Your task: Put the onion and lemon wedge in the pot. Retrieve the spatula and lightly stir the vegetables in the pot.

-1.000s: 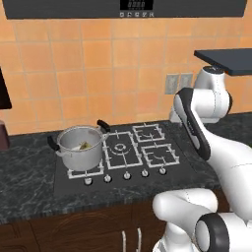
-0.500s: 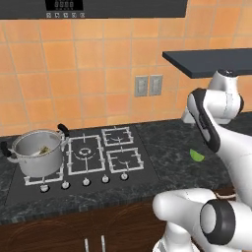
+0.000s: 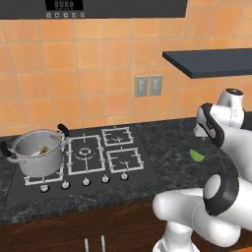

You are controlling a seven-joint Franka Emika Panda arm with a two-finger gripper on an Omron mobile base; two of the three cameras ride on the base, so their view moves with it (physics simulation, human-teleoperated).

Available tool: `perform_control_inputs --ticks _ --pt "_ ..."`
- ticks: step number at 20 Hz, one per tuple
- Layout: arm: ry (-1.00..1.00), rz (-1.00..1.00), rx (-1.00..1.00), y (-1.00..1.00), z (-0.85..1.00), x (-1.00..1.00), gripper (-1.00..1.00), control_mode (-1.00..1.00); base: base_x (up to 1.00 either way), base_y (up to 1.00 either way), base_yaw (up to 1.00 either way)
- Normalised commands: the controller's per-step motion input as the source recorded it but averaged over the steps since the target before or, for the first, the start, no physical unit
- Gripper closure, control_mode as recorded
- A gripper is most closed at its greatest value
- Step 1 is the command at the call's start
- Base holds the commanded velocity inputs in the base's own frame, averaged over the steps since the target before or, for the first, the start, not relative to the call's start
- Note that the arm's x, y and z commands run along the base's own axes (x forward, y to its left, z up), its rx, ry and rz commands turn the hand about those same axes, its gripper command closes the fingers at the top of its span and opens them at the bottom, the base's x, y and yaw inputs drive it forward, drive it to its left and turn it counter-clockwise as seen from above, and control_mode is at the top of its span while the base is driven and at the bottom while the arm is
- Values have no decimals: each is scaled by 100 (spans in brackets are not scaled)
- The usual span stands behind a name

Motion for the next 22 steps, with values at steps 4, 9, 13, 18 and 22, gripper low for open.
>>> perform_control_inputs --ticks 4,9,13,18,22 --pt "10 4 2 -9 -80 12 -100 -100 0 0 0" --pt "5 6 5 0 -62 31 -100 -100 0 0 0" --pt "0 2 0 0 -59 58 -100 -100 0 0 0" --pt "1 0 0 -4 -49 44 -100 -100 0 0 0" --pt "3 0 -1 -1 -50 19 -100 -100 0 0 0"
